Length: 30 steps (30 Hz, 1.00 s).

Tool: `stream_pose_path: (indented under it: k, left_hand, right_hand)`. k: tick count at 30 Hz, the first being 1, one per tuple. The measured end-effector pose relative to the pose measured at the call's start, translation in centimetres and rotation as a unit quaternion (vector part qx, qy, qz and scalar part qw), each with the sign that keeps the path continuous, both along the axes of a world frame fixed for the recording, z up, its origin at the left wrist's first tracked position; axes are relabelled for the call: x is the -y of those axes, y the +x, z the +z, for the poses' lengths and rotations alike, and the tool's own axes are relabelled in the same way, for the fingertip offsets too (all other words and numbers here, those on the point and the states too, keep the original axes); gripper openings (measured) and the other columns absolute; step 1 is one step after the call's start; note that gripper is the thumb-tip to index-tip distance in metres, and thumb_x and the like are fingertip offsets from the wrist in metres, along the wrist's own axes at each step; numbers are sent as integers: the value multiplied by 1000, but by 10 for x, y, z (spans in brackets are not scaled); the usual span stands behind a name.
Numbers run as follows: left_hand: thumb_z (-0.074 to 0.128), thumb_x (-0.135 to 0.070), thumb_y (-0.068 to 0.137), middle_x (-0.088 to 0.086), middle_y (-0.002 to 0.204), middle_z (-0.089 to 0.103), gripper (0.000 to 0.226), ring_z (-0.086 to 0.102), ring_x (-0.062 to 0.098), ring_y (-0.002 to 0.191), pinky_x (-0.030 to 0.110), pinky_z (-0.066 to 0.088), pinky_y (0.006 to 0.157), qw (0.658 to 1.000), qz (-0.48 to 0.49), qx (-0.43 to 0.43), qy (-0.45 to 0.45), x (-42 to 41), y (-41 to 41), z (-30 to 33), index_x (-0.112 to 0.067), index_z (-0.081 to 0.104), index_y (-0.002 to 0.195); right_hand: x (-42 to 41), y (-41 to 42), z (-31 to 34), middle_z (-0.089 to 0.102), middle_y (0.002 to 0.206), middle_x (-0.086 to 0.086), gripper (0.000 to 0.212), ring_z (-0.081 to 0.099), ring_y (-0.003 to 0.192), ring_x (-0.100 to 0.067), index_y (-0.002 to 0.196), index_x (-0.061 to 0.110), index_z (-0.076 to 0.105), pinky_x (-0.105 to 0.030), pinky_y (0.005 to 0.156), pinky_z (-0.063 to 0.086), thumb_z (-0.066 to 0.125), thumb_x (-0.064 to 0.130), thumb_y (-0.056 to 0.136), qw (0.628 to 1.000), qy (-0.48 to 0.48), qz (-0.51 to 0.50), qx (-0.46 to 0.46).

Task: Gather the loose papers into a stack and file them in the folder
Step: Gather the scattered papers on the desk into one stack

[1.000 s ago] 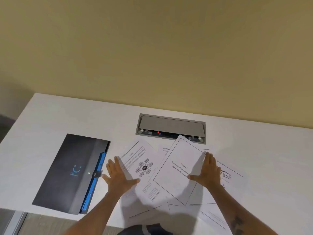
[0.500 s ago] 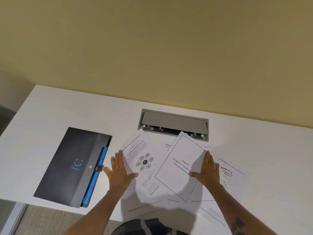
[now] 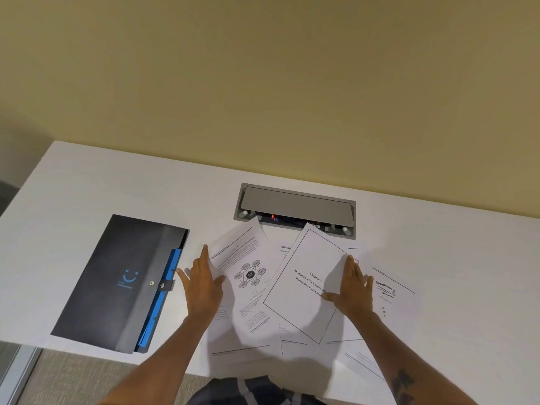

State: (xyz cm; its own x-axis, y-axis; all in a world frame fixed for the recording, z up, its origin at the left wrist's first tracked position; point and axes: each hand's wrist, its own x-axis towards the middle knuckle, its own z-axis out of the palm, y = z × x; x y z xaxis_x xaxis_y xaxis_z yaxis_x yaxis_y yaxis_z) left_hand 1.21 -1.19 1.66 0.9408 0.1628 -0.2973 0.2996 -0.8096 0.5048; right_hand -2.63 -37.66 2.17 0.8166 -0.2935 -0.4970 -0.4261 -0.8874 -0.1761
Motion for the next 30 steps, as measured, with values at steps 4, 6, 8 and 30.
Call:
stream_pose_path:
  k: [4, 6, 8, 30]
  left_hand:
    - [79, -27, 87, 10, 147, 56, 84, 53, 44, 136, 67, 12, 122, 999, 36, 10, -29, -2, 9, 2, -23, 32, 156]
    - [76, -26, 90, 7, 142, 57, 77, 62, 39, 125, 65, 44, 108, 997, 42, 24, -65, -2, 10, 9, -29, 33, 154]
    - [73, -25, 93, 6, 139, 56, 72, 67, 34, 114, 50, 62, 82, 995, 37, 31, -85, -2, 9, 18, -31, 33, 153]
    - [88, -60, 62, 12, 164, 32, 124, 32, 38, 151, 70, 23, 117, 994, -45, -55, 80, -17, 12, -31, -15, 22, 158]
  right_hand:
    - [6, 3, -2, 4, 174, -9, 161, 6, 160, -31, 160, 5, -17, -64, 123, 19, 89, 70, 57, 999, -12, -36, -17]
    - [9, 5, -1, 1, 174, -10, 168, 7, 160, -33, 159, 4, -19, -65, 120, 23, 90, 73, 50, 999, -11, -48, -22]
    - [10, 7, 1, -2, 174, -11, 174, 7, 160, -34, 158, 4, -23, -65, 119, 24, 90, 74, 47, 998, -9, -54, -26]
    - [10, 11, 6, 25, 167, -14, 175, 29, 152, -34, 162, 7, -6, -59, 110, 41, 92, 75, 34, 998, -51, -25, 4]
